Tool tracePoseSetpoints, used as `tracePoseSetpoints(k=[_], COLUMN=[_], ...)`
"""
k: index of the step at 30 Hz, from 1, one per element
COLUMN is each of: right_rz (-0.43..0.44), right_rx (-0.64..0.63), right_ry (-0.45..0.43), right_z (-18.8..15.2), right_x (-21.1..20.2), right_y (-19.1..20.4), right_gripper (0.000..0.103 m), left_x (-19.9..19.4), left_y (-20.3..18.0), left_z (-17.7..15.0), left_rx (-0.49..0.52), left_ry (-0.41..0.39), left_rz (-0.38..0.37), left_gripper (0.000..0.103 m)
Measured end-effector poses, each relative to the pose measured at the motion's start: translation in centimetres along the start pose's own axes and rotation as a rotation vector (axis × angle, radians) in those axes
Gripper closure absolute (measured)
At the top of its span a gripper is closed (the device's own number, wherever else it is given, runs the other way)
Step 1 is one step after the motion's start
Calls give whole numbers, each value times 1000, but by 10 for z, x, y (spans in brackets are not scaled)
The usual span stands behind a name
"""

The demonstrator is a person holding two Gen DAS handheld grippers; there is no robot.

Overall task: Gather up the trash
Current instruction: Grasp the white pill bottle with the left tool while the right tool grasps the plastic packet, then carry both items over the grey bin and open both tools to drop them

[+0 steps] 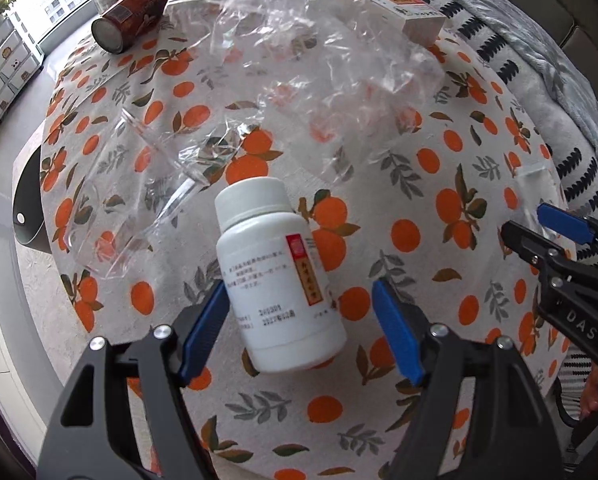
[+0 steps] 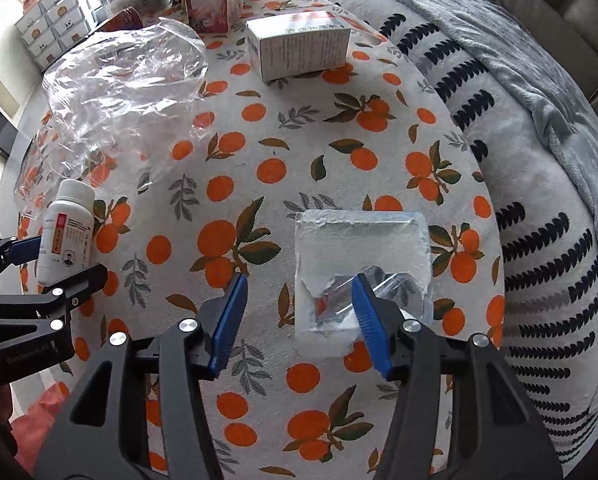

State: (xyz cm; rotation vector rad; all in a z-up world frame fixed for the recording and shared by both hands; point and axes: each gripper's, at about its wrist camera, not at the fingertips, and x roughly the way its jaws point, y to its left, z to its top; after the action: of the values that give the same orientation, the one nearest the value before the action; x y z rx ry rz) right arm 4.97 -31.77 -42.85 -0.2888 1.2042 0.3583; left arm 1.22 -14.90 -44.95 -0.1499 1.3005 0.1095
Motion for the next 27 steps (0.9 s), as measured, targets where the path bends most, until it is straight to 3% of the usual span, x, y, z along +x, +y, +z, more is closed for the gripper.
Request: tracePoseSetpoints(k=[5, 8, 9, 13, 27], right_rz=[-22, -13, -12, -6, -6], right_rx=[-31, -27, -28, -21, -1], right_ry=[-5, -12, -16, -30, -56], right_z=[0, 1, 2, 5, 12], right_x=[3, 0, -2, -12, -55], right_y=[3, 2, 2, 4, 20], right_gripper=[78, 87, 87, 87, 87], left_x=[6, 5, 5, 2, -31], left_y=[-1, -2, -4, 2, 16], left_z=[-2, -2, 0, 3, 4], left_rx=[6, 16, 19, -21, -4], left_ry=[-16, -35, -36, -23, -51], left_rz=[10, 19, 18, -25, -52], left_gripper=[30, 43, 50, 54, 57])
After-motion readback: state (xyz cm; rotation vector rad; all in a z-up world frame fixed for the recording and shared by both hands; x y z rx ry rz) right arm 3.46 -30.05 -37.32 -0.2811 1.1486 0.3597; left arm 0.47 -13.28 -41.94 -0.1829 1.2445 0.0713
